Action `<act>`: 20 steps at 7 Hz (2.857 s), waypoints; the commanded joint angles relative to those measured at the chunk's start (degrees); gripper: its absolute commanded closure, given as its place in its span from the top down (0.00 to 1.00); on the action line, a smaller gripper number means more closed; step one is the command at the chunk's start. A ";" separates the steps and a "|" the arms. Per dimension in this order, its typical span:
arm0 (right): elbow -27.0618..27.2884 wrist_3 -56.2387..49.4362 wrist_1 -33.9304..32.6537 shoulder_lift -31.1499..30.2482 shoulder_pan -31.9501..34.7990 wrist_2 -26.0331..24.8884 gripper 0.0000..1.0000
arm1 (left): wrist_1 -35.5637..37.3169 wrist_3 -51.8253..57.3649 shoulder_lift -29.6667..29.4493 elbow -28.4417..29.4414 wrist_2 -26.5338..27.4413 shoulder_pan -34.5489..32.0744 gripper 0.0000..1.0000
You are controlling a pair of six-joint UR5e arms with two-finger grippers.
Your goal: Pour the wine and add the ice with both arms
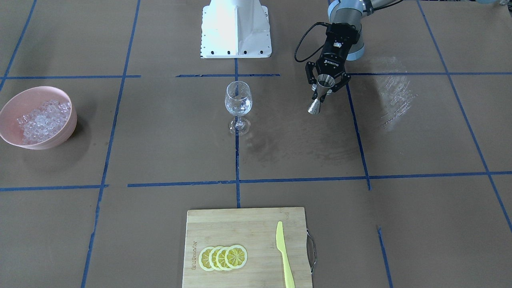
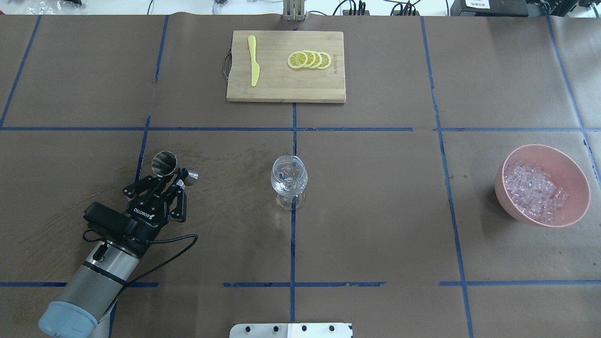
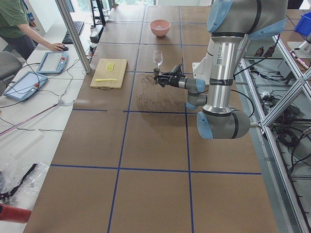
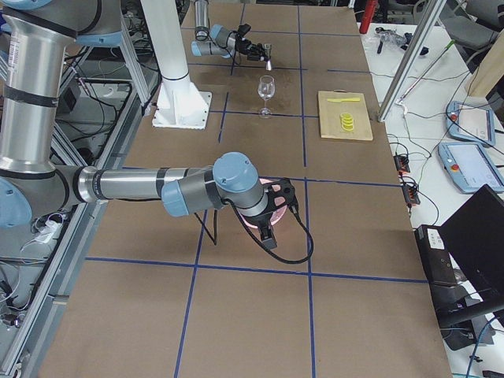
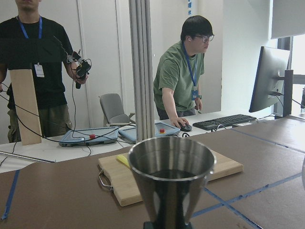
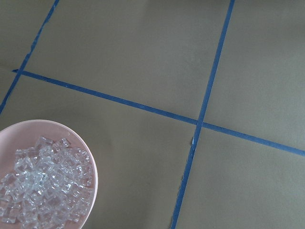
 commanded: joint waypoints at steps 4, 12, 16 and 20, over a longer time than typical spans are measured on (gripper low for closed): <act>0.09 -0.06 0.00 0.27 0.00 -0.07 1.00 | 9.40 -2.56 -2.33 0.00 -5.12 -8.59 0.00; 0.00 -0.06 0.00 0.09 0.00 -0.07 1.00 | 26.75 3.56 -10.60 -3.95 -4.68 -7.82 0.00; -0.08 0.02 0.00 -0.17 0.00 -0.07 1.00 | 26.93 14.44 -14.45 -3.34 -3.37 -2.21 0.00; -0.26 0.03 -0.09 -0.17 0.00 -0.07 1.00 | 31.72 26.94 -17.35 -3.34 1.46 -0.79 0.00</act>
